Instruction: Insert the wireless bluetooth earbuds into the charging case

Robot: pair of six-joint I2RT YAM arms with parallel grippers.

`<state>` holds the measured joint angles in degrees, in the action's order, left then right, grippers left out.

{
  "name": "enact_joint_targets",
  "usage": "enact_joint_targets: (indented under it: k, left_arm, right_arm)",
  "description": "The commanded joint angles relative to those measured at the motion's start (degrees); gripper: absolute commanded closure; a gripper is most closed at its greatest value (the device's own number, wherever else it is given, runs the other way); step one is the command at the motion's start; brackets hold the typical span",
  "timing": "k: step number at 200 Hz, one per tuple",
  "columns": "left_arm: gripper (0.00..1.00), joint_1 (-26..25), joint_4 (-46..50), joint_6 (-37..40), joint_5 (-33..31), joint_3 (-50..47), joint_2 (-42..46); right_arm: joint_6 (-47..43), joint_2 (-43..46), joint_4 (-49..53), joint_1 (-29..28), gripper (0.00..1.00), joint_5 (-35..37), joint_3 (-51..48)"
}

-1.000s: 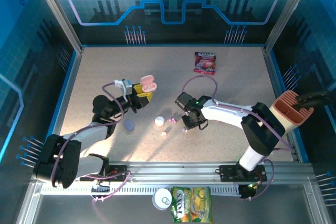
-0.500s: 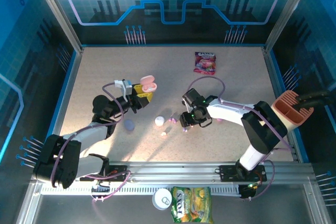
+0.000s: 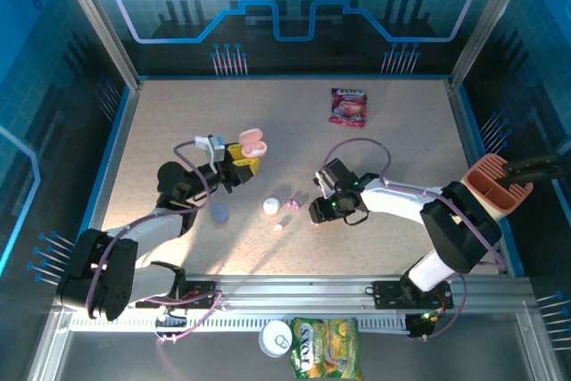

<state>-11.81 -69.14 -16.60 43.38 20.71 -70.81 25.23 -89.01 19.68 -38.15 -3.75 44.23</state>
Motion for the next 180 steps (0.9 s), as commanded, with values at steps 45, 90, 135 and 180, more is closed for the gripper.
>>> enact_joint_targets:
  k: [45, 90, 135, 180]
  left_arm:
    - [0.61, 0.39, -1.63, -0.01, 1.17, -0.32, 0.03]
    - [0.61, 0.48, -1.61, 0.34, 0.95, -0.68, 0.38]
    - [0.61, 0.80, -1.22, 0.79, 0.27, -0.95, 0.83]
    - [0.61, 2.78, -0.78, 1.36, -0.71, -1.15, 1.88]
  right_arm:
    - [0.43, 4.63, 2.72, -1.82, 0.49, -4.80, -2.17]
    - [-0.71, 6.31, 5.16, -2.20, 0.49, -1.74, -0.12]
    - [-6.19, 2.00, 17.66, -6.44, 0.50, 16.07, 9.24]
    - [-4.10, -5.71, 26.60, -12.61, 0.56, 31.65, 17.23]
